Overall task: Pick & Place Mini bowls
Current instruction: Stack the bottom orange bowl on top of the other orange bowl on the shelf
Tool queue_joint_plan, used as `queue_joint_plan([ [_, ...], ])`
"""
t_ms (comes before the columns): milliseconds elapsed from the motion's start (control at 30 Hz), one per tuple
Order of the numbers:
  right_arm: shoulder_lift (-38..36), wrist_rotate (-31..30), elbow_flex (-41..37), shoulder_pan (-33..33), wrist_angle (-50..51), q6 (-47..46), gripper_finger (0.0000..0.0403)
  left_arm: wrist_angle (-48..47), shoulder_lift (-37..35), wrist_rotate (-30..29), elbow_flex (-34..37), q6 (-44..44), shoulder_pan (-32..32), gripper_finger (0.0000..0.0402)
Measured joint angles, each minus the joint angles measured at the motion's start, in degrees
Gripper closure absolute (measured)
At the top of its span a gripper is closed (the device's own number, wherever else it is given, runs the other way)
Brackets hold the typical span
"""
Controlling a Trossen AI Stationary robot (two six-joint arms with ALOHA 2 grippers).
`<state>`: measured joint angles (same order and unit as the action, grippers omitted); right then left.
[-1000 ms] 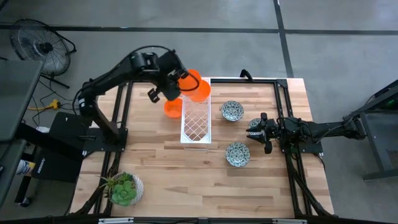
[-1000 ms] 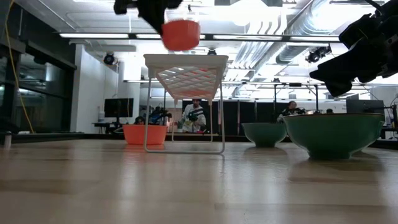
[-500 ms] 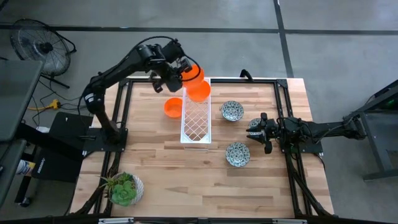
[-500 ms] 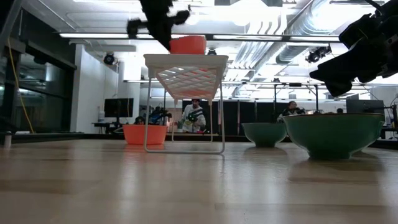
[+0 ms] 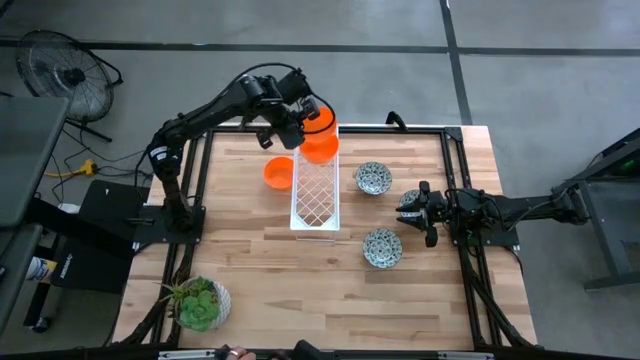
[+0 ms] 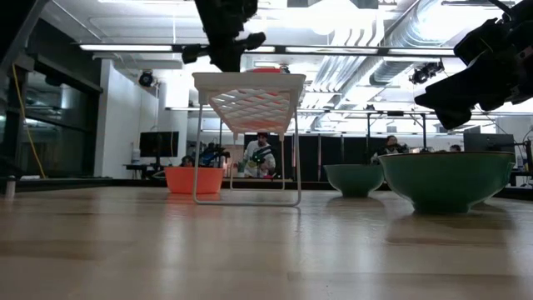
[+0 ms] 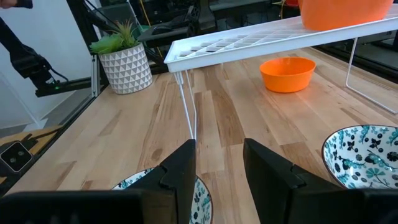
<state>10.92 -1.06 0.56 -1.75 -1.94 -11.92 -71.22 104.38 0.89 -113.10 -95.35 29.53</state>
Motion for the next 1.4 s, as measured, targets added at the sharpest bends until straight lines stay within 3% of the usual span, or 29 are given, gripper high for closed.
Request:
queue_joint_plan([
  [1400, 0.0, 0.0, 0.0, -0.01, 0.0, 0.02, 0.0281, -3.72, 0.94, 1.61, 0.13, 7.19, -2.33, 0.0397],
])
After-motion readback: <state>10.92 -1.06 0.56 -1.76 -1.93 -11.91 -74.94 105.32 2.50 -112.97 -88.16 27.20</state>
